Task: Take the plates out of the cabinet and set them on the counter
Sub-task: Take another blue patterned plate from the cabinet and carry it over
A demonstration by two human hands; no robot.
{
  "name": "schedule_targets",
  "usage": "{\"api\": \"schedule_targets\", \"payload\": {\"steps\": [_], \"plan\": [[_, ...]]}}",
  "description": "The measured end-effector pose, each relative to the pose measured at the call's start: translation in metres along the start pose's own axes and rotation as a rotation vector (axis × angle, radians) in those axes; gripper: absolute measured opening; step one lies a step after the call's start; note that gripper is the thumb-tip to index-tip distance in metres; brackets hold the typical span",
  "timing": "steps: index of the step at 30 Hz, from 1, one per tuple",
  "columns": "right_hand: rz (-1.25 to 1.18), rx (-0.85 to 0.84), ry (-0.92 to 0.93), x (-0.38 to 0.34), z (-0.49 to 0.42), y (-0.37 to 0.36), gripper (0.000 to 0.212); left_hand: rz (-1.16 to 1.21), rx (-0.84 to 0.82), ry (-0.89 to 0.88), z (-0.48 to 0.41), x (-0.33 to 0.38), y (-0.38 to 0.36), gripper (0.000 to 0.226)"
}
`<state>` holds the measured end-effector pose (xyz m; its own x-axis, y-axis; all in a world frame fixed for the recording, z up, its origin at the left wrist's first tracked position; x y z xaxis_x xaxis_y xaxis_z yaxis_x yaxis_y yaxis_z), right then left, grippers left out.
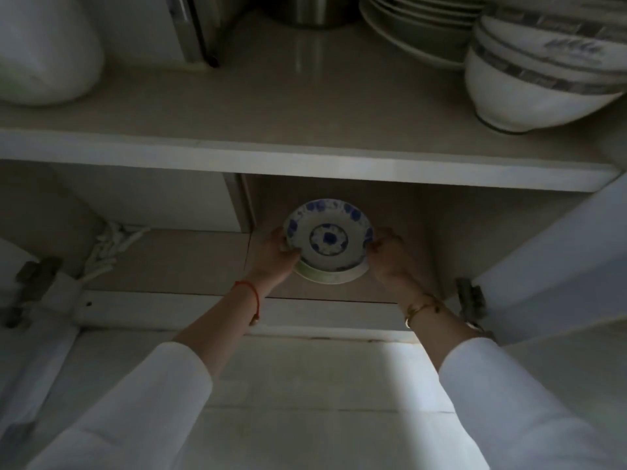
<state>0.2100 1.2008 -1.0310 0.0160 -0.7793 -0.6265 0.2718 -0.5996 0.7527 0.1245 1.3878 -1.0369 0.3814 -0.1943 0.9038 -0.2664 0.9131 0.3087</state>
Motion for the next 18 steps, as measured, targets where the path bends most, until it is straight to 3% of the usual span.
{"api": "schedule_targets", "payload": {"steps": [11,14,18], "plan": [[-0.056,0.016,-0.021,0.007,-0.017,-0.017,0.04,0.099,-0.028,0.072,-0.012,-0.004,-0.002,0.053],[-0.1,0.067,0.012,0.008,-0.007,-0.017,0.037,0.189,-0.002,0.063,-0.008,-0.008,-0.002,0.042],[-0.233,0.063,0.039,0.006,0.019,-0.017,0.031,0.243,-0.007,0.013,0.016,-0.012,0.003,0.046]]}}
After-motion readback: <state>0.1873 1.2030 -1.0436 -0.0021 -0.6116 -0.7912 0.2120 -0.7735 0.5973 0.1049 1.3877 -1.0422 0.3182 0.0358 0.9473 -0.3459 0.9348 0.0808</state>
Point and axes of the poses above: each hand's wrist, its own z-axis away from the middle knuckle, its own y-axis out of the back of the hand, x = y × z, the point moved 1 cm from there along -z, towards the middle knuckle, and after that the axes turned 3 degrees about -x, right-handed, at the moved point
